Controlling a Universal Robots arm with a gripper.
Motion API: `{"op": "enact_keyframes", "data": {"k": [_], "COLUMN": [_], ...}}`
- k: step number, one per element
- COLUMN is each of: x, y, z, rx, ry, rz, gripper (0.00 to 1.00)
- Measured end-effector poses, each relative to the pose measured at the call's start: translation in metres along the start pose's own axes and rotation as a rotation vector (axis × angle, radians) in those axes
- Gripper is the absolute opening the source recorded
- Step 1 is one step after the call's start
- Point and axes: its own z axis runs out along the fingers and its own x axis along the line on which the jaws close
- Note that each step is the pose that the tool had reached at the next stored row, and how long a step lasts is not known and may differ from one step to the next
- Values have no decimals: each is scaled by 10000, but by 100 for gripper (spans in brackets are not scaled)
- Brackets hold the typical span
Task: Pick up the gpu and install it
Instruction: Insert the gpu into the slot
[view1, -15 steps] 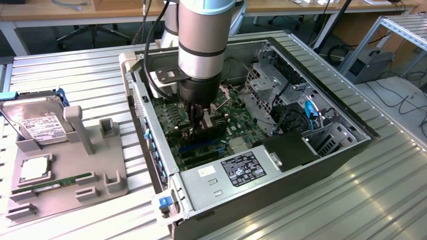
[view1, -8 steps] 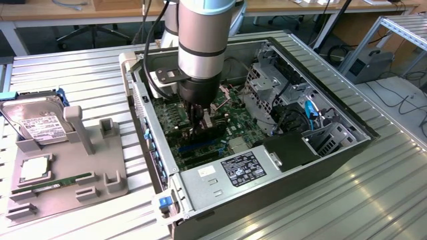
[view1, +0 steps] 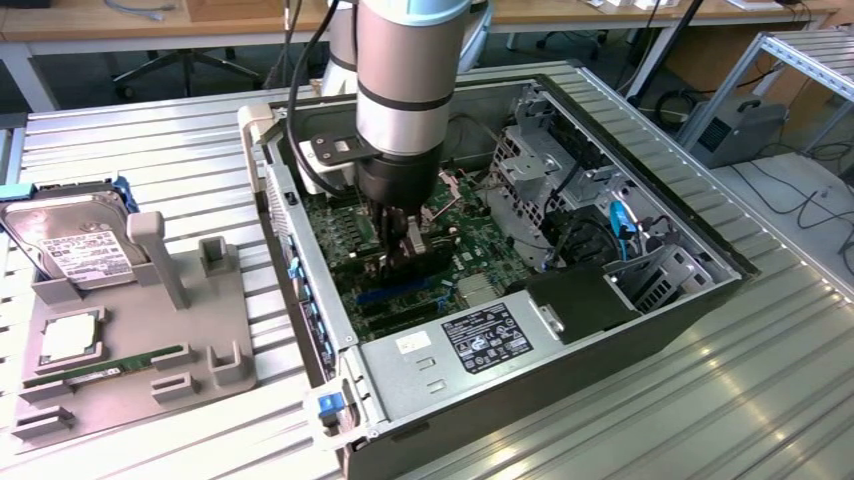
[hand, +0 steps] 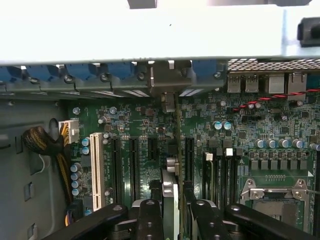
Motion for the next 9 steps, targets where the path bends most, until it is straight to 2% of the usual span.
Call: {"op": "enact_keyframes", "data": {"k": [4,5,7,9], "x": [5,5,5,6], "y": [-1,0,0,0], "z": [1,1,1,1], "rx": [1,2,3,4], "ry": [42,69,210,227], "rz": [0,-1,-2,-3], "gripper": [27,27,27,27]}}
